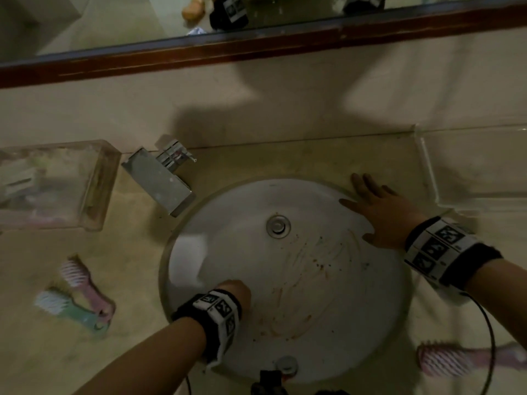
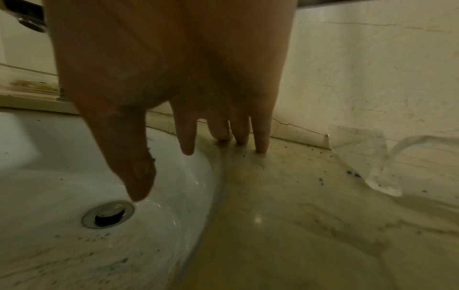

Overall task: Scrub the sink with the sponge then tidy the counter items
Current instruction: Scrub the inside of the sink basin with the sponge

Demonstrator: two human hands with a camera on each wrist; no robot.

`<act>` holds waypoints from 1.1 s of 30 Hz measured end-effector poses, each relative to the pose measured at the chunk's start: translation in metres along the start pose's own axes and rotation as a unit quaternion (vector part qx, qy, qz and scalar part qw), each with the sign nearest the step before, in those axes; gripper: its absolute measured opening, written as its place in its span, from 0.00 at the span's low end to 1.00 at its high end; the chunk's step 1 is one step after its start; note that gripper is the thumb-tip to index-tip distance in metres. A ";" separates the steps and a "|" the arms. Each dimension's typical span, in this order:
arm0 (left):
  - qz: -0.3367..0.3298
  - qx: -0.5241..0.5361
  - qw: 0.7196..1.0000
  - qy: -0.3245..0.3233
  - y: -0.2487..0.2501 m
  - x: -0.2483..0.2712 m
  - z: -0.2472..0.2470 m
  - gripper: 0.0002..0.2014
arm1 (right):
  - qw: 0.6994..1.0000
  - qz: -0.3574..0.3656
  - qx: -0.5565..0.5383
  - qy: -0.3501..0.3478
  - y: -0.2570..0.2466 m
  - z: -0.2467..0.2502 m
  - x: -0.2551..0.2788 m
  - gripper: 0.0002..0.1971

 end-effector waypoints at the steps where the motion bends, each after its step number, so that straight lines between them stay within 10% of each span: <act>1: 0.005 0.029 1.000 0.001 -0.002 0.003 0.007 0.20 | 1.000 0.001 0.001 0.001 0.000 0.000 0.000 0.45; 9: 0.090 0.085 0.984 0.130 -0.055 0.017 0.071 0.20 | 1.000 0.003 0.007 -0.004 0.000 -0.001 -0.001 0.45; 20: 0.073 0.071 0.994 0.038 -0.021 0.000 0.015 0.18 | 1.000 0.002 0.019 -0.024 -0.001 0.002 -0.001 0.45; 33: 0.105 0.101 0.975 0.165 -0.067 0.002 0.056 0.23 | 1.000 -0.002 0.011 -0.015 0.000 0.000 0.000 0.45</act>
Point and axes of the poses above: each hand's wrist, its own x-axis away from the middle knuckle, its own z-axis out of the back of the hand, y = z × x, the point moved 5 cm from there along -x, towards the middle knuckle, and after that the axes turned 12 degrees about y, right-handed, at the moved point
